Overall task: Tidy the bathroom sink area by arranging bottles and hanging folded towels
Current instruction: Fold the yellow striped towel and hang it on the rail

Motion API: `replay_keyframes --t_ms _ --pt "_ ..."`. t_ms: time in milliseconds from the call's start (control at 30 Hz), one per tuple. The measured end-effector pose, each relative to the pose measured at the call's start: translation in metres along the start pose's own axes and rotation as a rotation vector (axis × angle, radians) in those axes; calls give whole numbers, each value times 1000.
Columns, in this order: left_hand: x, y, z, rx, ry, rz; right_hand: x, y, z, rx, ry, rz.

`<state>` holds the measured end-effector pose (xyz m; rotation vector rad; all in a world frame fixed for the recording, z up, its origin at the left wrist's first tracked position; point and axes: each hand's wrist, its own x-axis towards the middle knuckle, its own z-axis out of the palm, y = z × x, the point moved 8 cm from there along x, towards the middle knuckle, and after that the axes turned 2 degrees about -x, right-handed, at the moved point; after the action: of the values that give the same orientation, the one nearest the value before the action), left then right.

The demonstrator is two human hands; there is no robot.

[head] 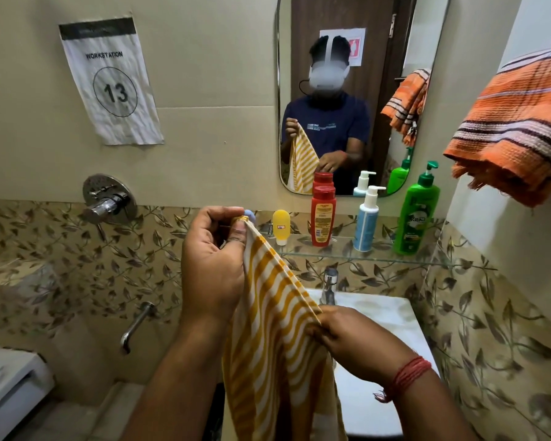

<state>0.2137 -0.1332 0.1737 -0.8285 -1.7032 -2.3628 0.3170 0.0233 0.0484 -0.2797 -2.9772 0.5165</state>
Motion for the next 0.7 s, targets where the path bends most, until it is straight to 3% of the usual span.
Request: replay_keyframes --t_ms 300,533,700 --pt "1 12 -11 9 115 57 8 34 38 51 1 111" --pt "-2 10 -19 27 174 71 11 56 44 288 185 235" --pt "-3 7 -31 24 254 99 6 61 58 386 164 229"
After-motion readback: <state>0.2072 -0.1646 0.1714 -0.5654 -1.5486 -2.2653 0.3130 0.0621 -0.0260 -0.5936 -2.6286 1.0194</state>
